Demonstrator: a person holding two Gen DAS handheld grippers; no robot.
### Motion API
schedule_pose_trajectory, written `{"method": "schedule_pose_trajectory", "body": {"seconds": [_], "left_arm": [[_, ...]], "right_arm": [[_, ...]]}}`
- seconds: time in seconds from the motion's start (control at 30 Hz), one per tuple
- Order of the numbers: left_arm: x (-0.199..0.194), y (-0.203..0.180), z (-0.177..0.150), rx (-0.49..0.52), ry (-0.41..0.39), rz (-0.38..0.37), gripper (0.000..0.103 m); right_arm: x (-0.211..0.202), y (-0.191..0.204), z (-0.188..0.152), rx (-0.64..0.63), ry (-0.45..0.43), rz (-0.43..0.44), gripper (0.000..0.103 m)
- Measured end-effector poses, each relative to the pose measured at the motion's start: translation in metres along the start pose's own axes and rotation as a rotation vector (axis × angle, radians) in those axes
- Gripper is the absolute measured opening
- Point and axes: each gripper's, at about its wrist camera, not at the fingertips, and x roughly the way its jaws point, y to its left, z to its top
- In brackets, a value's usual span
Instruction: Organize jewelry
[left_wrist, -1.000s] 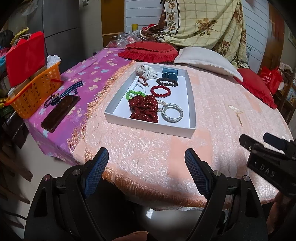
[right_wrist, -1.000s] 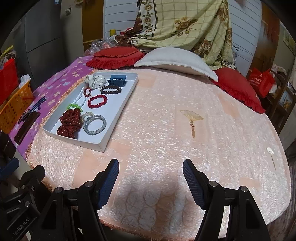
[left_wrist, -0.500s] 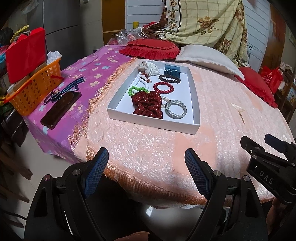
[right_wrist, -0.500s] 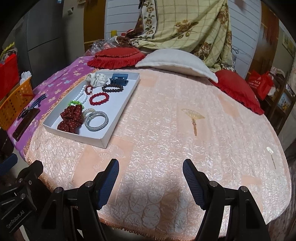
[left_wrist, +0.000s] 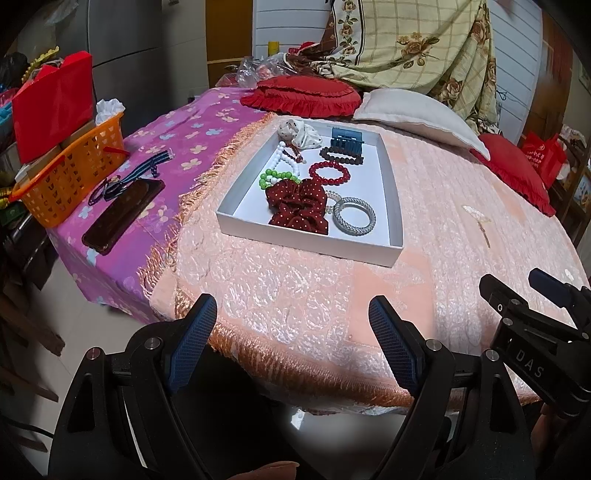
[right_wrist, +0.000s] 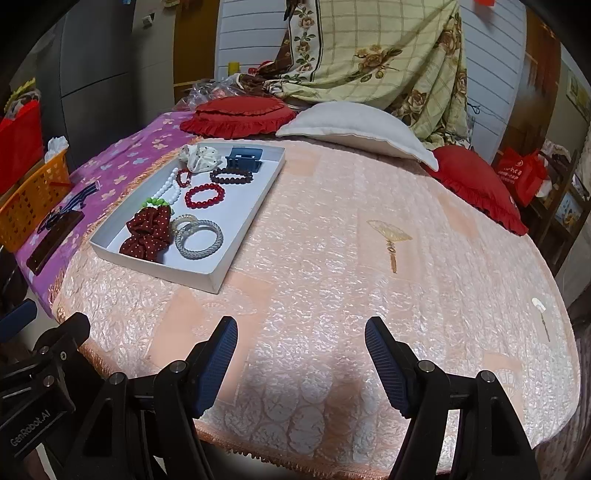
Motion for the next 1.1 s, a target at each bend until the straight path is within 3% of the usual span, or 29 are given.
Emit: {"method": "schedule_pose_trajectory", "body": {"seconds": [1.1], "left_arm": [[0.006, -0.001, -0.005, -0.012, 0.019, -0.003, 0.084]], "right_arm": [[0.000, 0.013, -0.005, -0.035, -0.019, 0.007, 0.070]]}}
